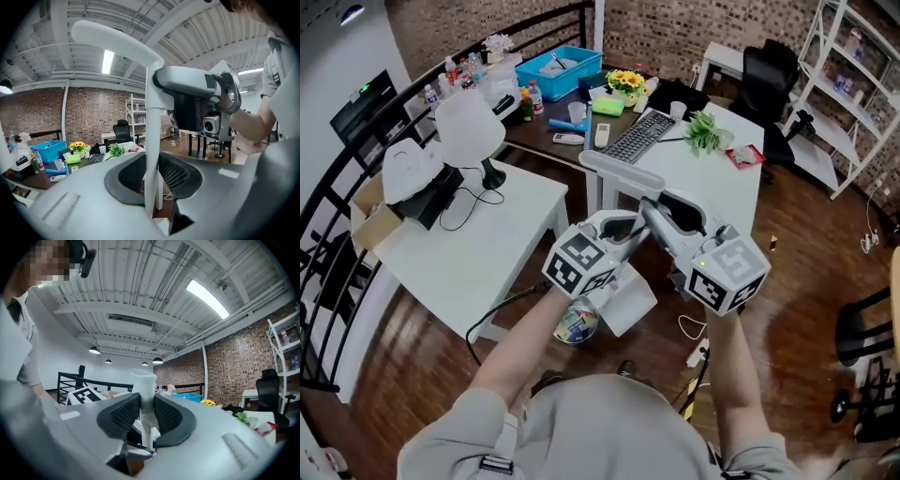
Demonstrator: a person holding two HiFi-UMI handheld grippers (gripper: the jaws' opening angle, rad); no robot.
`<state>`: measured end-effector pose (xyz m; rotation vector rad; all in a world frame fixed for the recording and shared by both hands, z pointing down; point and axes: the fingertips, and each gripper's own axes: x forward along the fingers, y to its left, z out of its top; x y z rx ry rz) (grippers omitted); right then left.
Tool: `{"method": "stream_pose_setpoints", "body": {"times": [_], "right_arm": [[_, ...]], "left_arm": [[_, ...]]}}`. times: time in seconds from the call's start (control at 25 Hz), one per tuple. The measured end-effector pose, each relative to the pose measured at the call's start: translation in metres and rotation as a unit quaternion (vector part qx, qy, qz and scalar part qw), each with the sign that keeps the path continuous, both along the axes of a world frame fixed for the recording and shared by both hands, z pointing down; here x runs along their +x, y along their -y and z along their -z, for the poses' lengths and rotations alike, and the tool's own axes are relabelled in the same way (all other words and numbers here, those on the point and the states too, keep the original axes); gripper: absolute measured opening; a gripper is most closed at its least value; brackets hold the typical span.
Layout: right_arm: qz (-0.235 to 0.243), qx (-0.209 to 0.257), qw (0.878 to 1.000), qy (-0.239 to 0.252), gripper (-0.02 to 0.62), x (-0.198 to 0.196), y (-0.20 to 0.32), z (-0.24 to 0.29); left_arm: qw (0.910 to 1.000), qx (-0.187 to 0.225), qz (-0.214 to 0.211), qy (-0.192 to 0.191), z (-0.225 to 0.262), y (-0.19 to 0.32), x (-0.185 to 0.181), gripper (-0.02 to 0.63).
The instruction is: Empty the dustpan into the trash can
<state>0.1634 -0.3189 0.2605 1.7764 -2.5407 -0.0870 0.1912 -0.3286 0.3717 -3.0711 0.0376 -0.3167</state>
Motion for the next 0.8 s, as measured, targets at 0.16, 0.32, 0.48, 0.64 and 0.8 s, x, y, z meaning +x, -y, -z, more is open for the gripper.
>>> {"method": "stream_pose_setpoints", "body": {"times": [0.16, 0.32, 0.48, 0.64, 0.8], "right_arm": [[-0.007, -0.013, 1.0, -0.01, 0.096, 0.037, -0.017, -0.016], [-0.019, -0.034, 0.999, -0.014, 0.1, 0.073, -0.023, -0.034], [-0.021, -0.063, 0.998, -0.011, 0.095, 0.102, -0.033, -0.065], [-0.056, -0.091, 0.994, 0.006, 0.092, 0.136, -0.049, -0.118], [-0.085, -0.115, 0.99, 0.016, 0.092, 0.164, -0.059, -0.172]], "left_arm": [[0.9994, -0.012, -0.026, 0.022, -0.025, -0.026, 0.04, 0.089], [0.9983, -0.033, -0.036, 0.031, -0.047, -0.039, 0.076, 0.089], [0.9958, -0.061, -0.054, 0.042, -0.08, -0.055, 0.105, 0.093], [0.9912, -0.099, -0.049, 0.073, -0.133, -0.069, 0.115, 0.19], [0.9855, -0.132, -0.004, 0.107, -0.182, -0.065, 0.09, 0.193]]}}
